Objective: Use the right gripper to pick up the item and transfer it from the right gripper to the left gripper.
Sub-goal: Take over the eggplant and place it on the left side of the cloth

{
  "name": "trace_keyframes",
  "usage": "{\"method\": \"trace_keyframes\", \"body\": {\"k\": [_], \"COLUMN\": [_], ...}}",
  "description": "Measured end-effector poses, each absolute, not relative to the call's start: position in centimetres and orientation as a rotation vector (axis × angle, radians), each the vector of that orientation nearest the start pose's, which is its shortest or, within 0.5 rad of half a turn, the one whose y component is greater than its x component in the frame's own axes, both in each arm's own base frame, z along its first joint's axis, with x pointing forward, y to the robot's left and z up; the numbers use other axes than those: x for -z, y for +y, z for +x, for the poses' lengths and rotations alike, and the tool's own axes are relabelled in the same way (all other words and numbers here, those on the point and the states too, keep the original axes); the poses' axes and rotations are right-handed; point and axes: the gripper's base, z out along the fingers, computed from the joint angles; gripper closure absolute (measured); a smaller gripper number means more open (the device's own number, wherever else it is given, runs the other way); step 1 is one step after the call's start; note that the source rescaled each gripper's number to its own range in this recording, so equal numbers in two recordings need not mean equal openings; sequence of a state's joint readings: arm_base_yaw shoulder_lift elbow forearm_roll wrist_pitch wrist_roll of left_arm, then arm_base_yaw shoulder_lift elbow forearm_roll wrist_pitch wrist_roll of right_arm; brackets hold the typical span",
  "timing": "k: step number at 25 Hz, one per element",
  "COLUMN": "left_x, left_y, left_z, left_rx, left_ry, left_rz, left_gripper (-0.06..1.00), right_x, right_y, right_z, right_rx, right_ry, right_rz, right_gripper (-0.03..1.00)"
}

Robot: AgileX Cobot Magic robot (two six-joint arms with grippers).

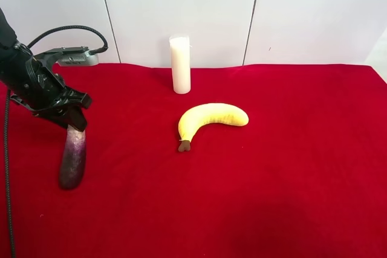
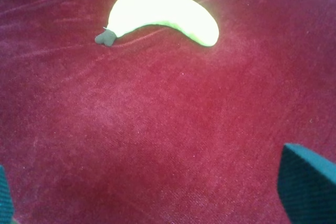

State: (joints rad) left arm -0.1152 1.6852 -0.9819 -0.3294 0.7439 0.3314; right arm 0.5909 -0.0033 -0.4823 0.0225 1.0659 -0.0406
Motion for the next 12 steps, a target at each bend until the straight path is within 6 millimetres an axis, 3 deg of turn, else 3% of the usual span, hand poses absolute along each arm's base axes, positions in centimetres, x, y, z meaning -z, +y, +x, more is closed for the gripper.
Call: {"method": "trace_keyframes", "body": {"k": [5,7,11,12], "left_x": [-18.59,-18.54,-18.47,-18.50], "left_y": [-5.50,-5.45,-5.39,-5.38], "left_z": [30.55,30.56,30.63,30.73], "left_rx": [0.318,0.309,0.297,0.293], "left_ry": [2.861,2.857,2.846,2.835], "left_rz": [0.324,0.328,0.329,0.326], "left_gripper": [0.94,0.85,0.32,0.13], "right_x": [-27.19,-27.19,-27.19,-27.19], "right_y": [-0.05,-0.05,-0.05,-0.05], "right_z": [-0.40,-0.40,-0.40,-0.40], "right_rx": [-0.365,-0.365,-0.365,-0.365], "right_ry": [1.981,1.981,1.981,1.981], "right_rz": [-0.648,-0.648,-0.648,-0.648], "right_gripper": [-0.03,-0.03,-0.03,-0.03]}}
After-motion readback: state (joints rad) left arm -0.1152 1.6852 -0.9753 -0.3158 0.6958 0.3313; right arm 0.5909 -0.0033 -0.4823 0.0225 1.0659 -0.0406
